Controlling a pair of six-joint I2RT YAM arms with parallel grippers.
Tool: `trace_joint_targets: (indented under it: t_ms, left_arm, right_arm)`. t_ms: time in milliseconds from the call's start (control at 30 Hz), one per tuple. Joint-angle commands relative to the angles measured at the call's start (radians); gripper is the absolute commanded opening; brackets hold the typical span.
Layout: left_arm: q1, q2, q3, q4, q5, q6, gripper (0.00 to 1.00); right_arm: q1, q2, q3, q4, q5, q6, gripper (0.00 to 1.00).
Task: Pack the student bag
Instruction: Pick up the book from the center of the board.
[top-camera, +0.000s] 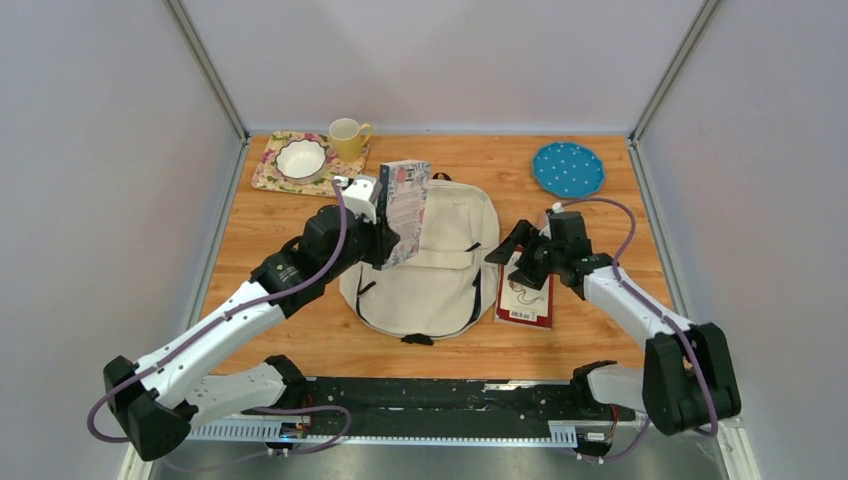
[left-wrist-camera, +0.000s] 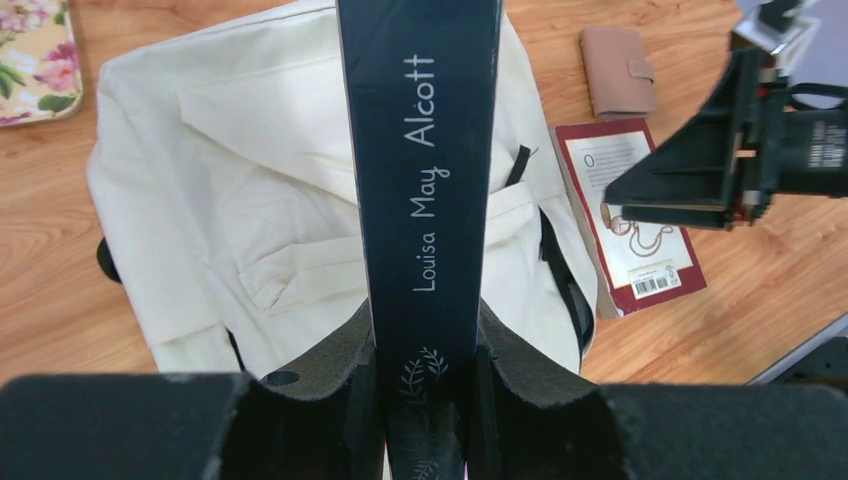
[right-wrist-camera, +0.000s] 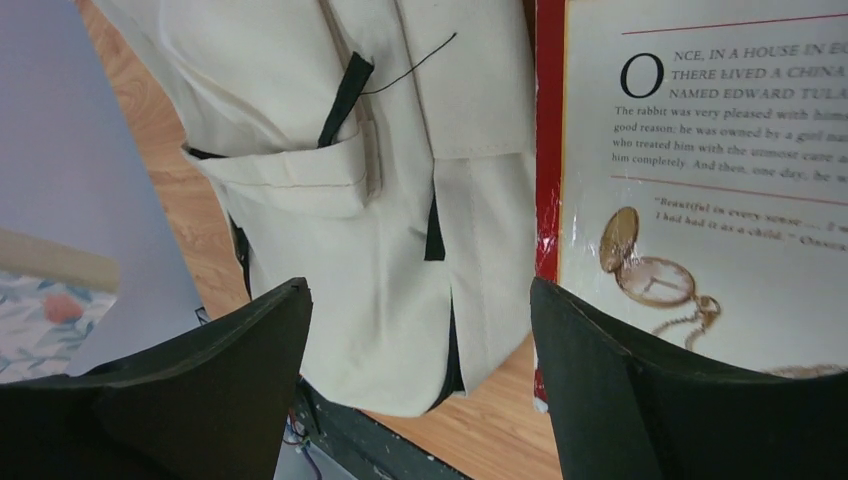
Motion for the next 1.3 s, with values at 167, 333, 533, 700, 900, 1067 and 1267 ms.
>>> trace_joint_targets:
  t_ms: [167,333,533,700,900,1067,1267]
  left_arm:
    - [-0.002,-0.060,0.003,0.054,-0.061,-0.001,0.00]
    - [-0.002,-0.039,0.014,0.054,-0.044,0.002,0.00]
    - [-0.002,-0.017,0.018,0.054,-0.029,0.004,0.00]
    - [0.000,-0.017,0.012,0.111,0.020,0.010,0.00]
    - [0.041,-0.060,-0.043,0.296,0.124,-0.092,0.00]
    - [0.233,-0.080,-0.152,0.538,0.498,-0.356,0.00]
    - [0.276,-0.036,-0.184,0.727,0.744,-0.487,0.00]
  right_arm:
    - [0.102,0.265,0.043,0.232,0.119,0.077,0.84]
    - [0.116,0.288,0.042,0.120,0.286,0.064,0.84]
    - [0.108,0.276,0.036,0.007,0.442,-0.013,0.89]
    - [0.110,0.158,0.016,0.102,0.240,-0.070,0.89]
    - [0.113,-0.049,0.014,0.228,-0.029,0.008,0.89]
    - [0.148,-0.140,0.008,0.398,-0.103,0.080,0.89]
    - [0.168,-0.108,0.080,0.422,-0.171,0.013,0.90]
